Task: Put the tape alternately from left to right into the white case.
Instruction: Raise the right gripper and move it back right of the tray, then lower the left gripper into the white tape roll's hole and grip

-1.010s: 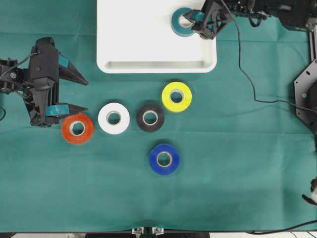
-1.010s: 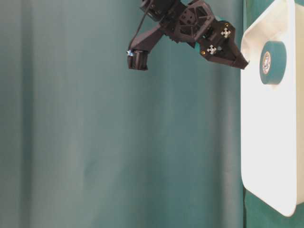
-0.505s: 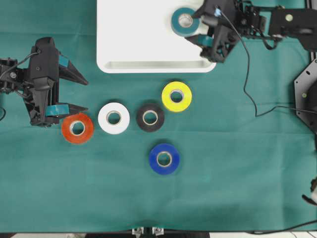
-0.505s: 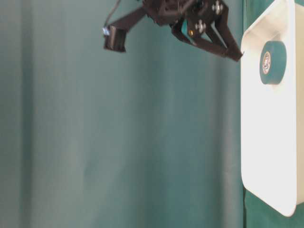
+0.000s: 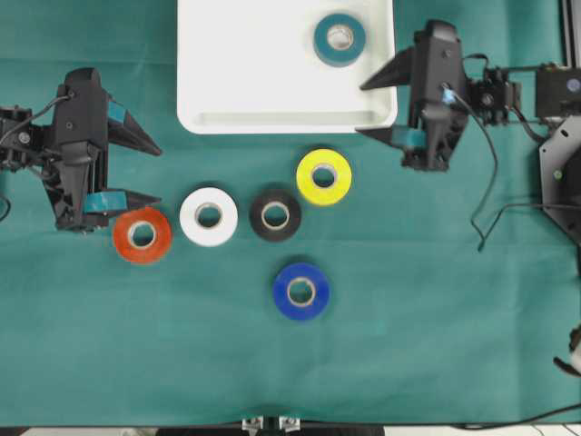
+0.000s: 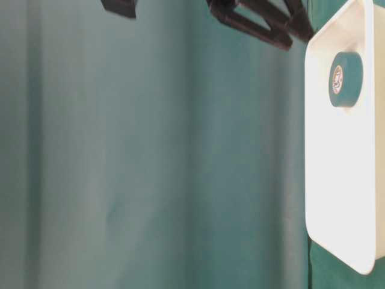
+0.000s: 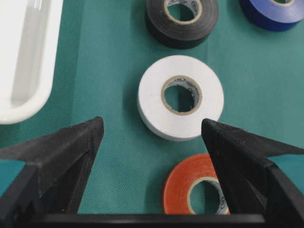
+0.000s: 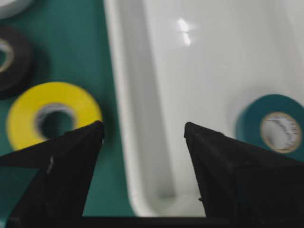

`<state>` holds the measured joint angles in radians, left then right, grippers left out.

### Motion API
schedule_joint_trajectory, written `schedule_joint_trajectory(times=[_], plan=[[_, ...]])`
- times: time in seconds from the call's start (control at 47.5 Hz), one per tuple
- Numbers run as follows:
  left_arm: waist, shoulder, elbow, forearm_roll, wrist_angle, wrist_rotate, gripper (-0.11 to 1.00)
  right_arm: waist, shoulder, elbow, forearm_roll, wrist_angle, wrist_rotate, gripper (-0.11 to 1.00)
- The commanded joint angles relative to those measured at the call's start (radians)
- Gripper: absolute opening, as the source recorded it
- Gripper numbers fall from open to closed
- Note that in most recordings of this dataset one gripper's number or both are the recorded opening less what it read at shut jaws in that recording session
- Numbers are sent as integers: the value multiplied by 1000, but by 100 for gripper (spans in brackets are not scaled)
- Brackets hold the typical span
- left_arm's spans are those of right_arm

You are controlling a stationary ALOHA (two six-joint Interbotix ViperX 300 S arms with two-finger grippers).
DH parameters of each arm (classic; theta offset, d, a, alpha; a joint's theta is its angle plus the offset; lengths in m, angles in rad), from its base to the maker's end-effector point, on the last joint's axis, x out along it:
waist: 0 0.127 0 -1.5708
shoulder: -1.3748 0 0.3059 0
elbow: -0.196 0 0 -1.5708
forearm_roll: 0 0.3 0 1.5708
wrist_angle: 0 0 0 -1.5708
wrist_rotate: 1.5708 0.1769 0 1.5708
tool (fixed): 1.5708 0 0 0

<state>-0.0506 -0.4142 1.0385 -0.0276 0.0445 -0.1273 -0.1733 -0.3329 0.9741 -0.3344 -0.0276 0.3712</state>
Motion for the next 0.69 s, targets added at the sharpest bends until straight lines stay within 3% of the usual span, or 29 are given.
schedule_joint_trajectory(times=[0.0, 0.442, 0.673], plan=[[-5, -6, -2, -2, -8, 0, 59, 21, -32, 12, 3, -35, 2, 77], [-15, 2, -9, -2, -8, -2, 59, 48, -37, 25, 3, -60, 3, 77], [-38, 69, -46, -3, -8, -26, 59, 49, -12, 21, 5, -55, 11, 77]])
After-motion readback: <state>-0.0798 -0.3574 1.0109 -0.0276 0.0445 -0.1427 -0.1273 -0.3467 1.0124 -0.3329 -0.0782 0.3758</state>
